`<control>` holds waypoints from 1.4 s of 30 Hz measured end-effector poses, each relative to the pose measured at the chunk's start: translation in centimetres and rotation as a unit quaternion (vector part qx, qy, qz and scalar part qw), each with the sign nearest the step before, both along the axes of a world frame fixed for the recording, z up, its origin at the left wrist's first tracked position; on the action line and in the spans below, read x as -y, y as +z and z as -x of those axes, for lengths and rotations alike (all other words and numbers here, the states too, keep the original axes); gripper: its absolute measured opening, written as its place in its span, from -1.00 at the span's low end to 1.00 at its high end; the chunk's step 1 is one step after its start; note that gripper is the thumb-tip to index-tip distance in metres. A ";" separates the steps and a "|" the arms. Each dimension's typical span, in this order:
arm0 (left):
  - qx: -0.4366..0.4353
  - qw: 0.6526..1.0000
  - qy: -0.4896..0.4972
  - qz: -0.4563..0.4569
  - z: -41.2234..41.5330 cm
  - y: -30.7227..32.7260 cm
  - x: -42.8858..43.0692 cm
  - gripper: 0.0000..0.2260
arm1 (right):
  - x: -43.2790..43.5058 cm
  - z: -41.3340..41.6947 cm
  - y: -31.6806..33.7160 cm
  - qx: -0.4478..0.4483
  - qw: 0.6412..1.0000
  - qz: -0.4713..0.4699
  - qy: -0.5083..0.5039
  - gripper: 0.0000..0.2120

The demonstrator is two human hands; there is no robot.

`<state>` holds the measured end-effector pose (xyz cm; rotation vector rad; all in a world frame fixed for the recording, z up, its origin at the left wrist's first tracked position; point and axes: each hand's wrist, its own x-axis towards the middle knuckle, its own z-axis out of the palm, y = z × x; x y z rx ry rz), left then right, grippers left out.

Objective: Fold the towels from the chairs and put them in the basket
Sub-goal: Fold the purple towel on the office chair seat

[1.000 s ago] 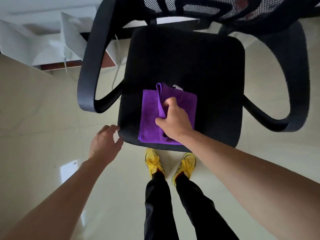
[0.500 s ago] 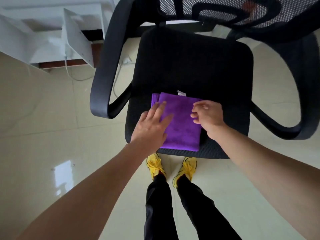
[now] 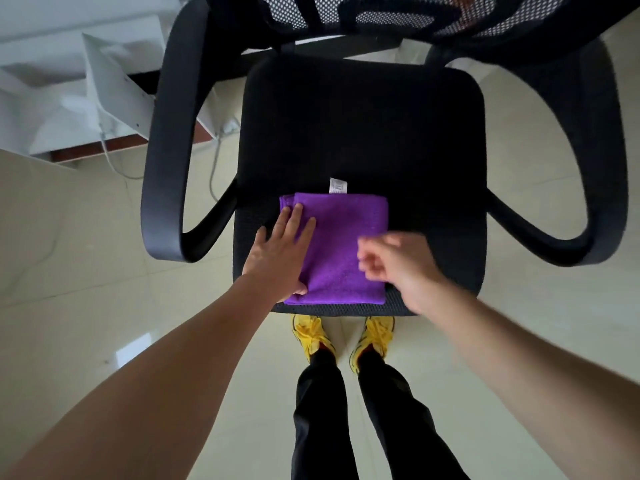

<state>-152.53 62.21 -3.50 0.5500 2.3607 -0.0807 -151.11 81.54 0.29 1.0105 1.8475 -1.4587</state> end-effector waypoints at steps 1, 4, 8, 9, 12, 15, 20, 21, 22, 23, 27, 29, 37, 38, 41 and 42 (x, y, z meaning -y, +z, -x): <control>-0.001 1.000 -0.003 0.002 0.0 0.0 0.0 0.12 | 0.1 -2.1 -0.5 0.019 1.000 -0.003 0.018 -0.92; 0.001 1.000 -0.007 0.000 0.1 -0.2 0.1 0.12 | -1.0 -6.1 -3.1 0.035 0.998 -0.054 0.003 -0.93; -0.002 1.000 -0.008 0.001 0.1 -0.3 0.2 0.12 | -3.2 -6.8 -5.4 0.063 0.995 -0.077 0.020 -0.84; -0.001 1.000 -0.008 0.001 0.1 -0.3 0.2 0.12 | -3.4 -6.7 -5.3 0.057 0.994 -0.079 0.039 -0.83; 0.011 1.000 -0.005 0.004 0.3 0.2 0.0 0.12 | -3.0 -5.9 -4.0 0.013 0.987 -0.142 0.075 -0.63; 0.020 1.000 0.001 0.000 0.7 0.9 -0.3 0.07 | -1.6 -5.1 -3.5 0.007 0.980 -0.181 0.083 -0.33; -0.058 0.988 0.063 -0.131 2.1 2.8 -2.1 -0.50 | -0.7 -4.4 -4.8 0.034 0.966 -0.217 0.138 -0.28; -0.045 0.977 0.108 -0.177 2.5 2.9 -2.9 -0.57 | -0.9 -4.2 -4.9 0.033 0.970 -0.203 0.130 -0.35; -0.001 0.962 0.170 -0.213 2.9 2.9 -3.7 -0.60 | -1.3 -3.8 -5.0 0.032 0.975 -0.181 0.122 -0.43; 0.067 0.937 0.245 -0.240 3.5 3.0 -4.5 -0.64 | -1.8 -3.5 -5.1 0.032 0.979 -0.160 0.120 -0.52; 0.261 0.754 0.530 -0.288 5.4 3.0 -6.5 -0.90 | -5.0 -1.7 -3.8 -0.001 0.986 -0.120 0.113 -0.78; 0.275 0.705 0.584 -0.294 6.1 2.8 -6.7 -0.81 | -6.6 -0.7 -3.0 -0.042 0.983 -0.133 0.119 -0.81; 0.293 0.654 0.645 -0.266 7.2 2.4 -6.3 -0.34 | -3.7 -3.5 -0.4 -0.271 0.791 -0.373 0.402 -0.65; 0.282 0.666 0.642 -0.254 7.4 2.5 -6.4 -0.32 | -3.1 -4.4 -0.6 -0.281 0.773 -0.385 0.419 -0.63; 0.247 0.704 0.624 -0.232 7.4 2.5 -6.9 -0.50 | -1.9 -6.6 -1.4 -0.283 0.755 -0.389 0.446 -0.63; 0.240 0.723 0.611 -0.215 7.4 2.3 -8.7 -0.62 | -3.0 -7.7 -2.0 -0.271 0.778 -0.371 0.429 -0.63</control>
